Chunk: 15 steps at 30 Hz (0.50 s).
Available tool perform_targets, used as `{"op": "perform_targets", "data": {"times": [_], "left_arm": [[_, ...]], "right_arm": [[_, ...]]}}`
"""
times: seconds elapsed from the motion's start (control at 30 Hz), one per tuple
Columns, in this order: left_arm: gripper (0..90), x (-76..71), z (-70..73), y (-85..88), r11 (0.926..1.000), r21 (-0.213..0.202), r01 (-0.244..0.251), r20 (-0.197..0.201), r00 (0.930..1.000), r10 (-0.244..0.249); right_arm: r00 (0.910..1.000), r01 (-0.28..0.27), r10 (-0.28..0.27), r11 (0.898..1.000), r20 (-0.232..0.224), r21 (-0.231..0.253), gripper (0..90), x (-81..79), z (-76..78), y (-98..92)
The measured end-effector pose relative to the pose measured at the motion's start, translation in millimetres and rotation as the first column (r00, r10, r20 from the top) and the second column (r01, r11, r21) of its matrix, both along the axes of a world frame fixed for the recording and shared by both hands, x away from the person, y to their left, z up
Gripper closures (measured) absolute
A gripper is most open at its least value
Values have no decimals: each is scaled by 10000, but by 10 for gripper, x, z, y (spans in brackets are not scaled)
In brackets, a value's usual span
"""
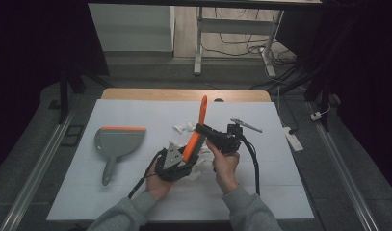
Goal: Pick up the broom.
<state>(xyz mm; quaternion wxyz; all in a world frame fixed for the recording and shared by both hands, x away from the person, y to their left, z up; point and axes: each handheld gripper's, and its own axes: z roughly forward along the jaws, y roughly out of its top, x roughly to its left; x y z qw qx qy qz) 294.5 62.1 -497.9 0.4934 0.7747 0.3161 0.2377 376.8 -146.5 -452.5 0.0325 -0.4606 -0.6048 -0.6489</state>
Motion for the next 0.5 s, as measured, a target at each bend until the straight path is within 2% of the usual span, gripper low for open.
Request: {"op": "perform_targets", "data": {"times": [0.07, 0.17, 0.27, 0.43, 0.5], "left_arm": [[639, -4, -1, 3, 9999, 72, 97, 76, 9999, -98], [705, -4, -4, 10, 9999, 74, 92, 33, 10000, -92], [742, 27, -1, 60, 10000, 53, 79, -169, 9998, -78], [775, 83, 15, 169, 9996, -244, 109, -687, 9976, -125], [779, 93, 25, 204, 9994, -302, 142, -765, 9969, -165]], "right_arm": [[10000, 2, -2, 10000, 22, 32, 692, -10, 0, 13], [10000, -46, 46, 10000, 29, -3, 692, -16, -4, 27], [10000, -43, 43, 10000, 12, -27, 692, -17, -6, 18], [10000, -89, 89, 10000, -41, 22, 690, -25, -7, 22], [9999, -146, 146, 9999, 13, 0, 688, -31, 1, 28]]}}
